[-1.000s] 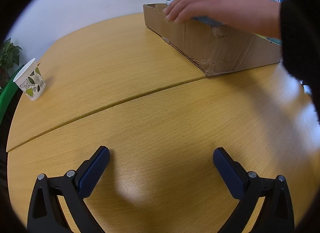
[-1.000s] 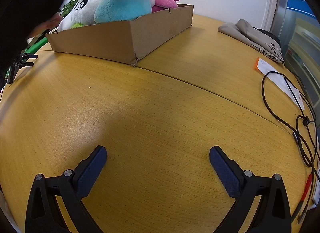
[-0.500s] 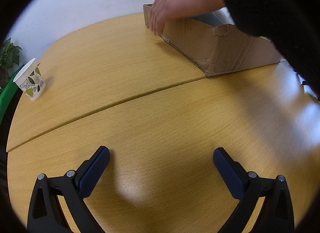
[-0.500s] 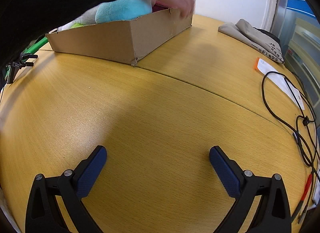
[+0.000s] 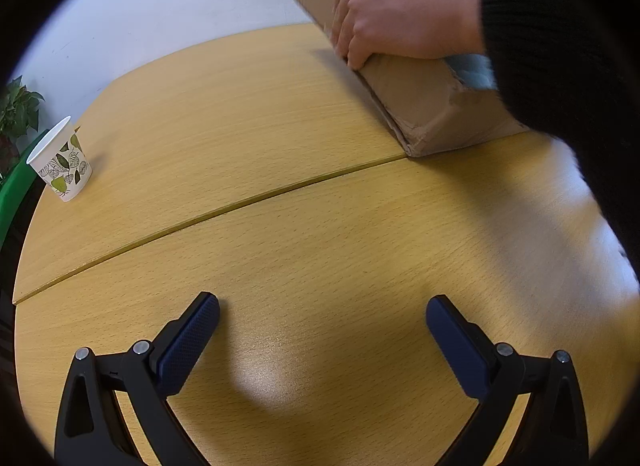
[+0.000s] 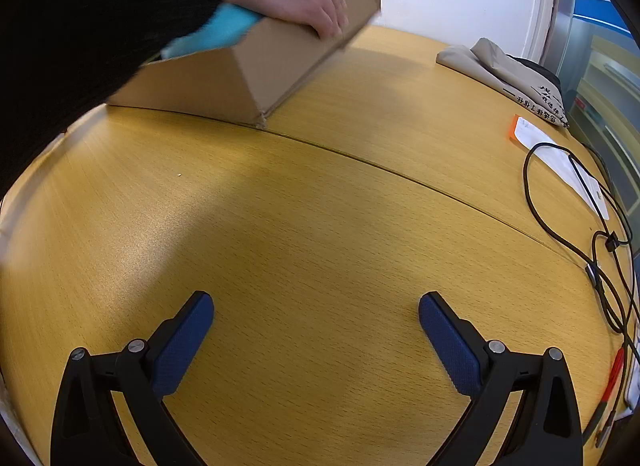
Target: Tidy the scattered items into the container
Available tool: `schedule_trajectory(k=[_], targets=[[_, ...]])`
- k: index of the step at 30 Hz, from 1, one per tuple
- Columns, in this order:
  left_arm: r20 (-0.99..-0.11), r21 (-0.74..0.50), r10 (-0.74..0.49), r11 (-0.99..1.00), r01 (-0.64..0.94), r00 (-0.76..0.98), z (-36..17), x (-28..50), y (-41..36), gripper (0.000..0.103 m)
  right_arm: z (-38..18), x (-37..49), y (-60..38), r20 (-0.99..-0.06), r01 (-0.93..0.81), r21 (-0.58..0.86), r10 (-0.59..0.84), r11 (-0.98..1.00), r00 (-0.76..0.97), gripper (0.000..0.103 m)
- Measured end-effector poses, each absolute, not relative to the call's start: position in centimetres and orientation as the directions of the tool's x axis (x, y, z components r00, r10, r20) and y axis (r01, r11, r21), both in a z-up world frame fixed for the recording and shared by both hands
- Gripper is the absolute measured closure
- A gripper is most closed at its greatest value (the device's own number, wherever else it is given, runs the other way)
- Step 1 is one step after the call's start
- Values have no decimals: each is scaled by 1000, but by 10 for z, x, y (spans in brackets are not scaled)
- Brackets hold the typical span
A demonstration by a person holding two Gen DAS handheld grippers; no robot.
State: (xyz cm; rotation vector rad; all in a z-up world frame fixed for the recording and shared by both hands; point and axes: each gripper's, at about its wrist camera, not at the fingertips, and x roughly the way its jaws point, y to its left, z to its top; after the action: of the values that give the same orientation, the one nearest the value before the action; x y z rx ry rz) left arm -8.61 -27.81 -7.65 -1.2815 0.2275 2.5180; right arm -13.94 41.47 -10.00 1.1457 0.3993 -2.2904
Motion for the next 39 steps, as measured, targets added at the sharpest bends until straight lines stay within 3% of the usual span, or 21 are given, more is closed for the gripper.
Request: schedule_trajectory(k=[39], targets=[[-809, 2, 196, -942, -337, -554, -80, -91, -284, 0, -101, -139, 416, -804, 589, -20, -337, -808, -490, 0]])
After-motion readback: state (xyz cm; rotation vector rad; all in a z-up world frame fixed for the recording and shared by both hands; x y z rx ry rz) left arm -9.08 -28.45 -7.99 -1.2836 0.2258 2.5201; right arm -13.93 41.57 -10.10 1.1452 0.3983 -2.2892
